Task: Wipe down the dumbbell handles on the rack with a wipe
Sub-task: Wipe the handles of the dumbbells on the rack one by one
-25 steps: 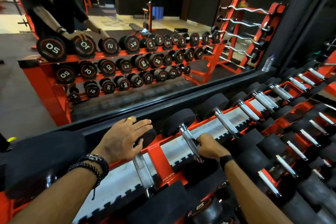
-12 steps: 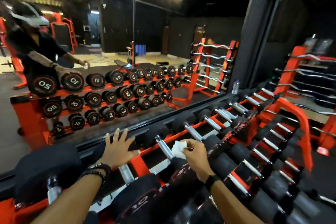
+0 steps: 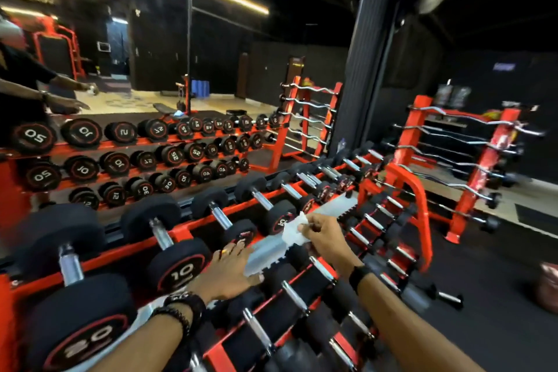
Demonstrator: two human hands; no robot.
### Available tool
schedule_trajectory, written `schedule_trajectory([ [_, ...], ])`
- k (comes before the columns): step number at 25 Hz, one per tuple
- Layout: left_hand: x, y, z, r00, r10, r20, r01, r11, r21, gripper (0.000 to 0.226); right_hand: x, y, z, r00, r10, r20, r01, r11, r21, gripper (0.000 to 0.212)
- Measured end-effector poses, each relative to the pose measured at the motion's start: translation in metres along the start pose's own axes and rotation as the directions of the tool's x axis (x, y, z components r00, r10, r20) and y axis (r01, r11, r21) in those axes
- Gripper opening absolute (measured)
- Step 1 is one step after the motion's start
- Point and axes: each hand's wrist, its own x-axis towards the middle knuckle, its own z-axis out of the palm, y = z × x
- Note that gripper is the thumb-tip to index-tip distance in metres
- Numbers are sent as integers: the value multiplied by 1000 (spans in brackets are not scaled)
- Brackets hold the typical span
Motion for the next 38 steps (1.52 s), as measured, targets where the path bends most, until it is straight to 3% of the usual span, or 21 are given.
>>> schedule_trajectory([
  [5,-58,43,-1,1000,-12,2,12,1000,-2,75,-59,-26,-48,1000,6,8,-5,1000,-8,17],
  [8,-70,56,-13,997,-22,-68,26,998,52,71,-75,-32,-63,1000,7,26,-7,1000,7,17],
  [14,-69,85,-8,979,-31,-201,42,998,48,53,-76,-21,-88,988,-6,156,-23,983,182,18],
  [20,-21,134,-6,920,-44,-390,89,991,99,30,-32,10,-163,952,-69,300,91,994,-58,9],
  [22,2,153,-2,905,-53,-421,105,989,101,30,-15,20,-199,939,-94,329,130,988,-88,9],
  [27,53,183,18,883,-147,-447,193,979,60,45,22,51,-254,933,-140,332,124,990,69,3],
  [33,97,161,24,869,-248,-428,341,927,156,43,80,103,-237,939,-186,288,138,974,179,5],
  [38,161,113,23,779,-348,-521,468,876,115,38,150,148,-215,923,-197,330,154,976,152,3],
])
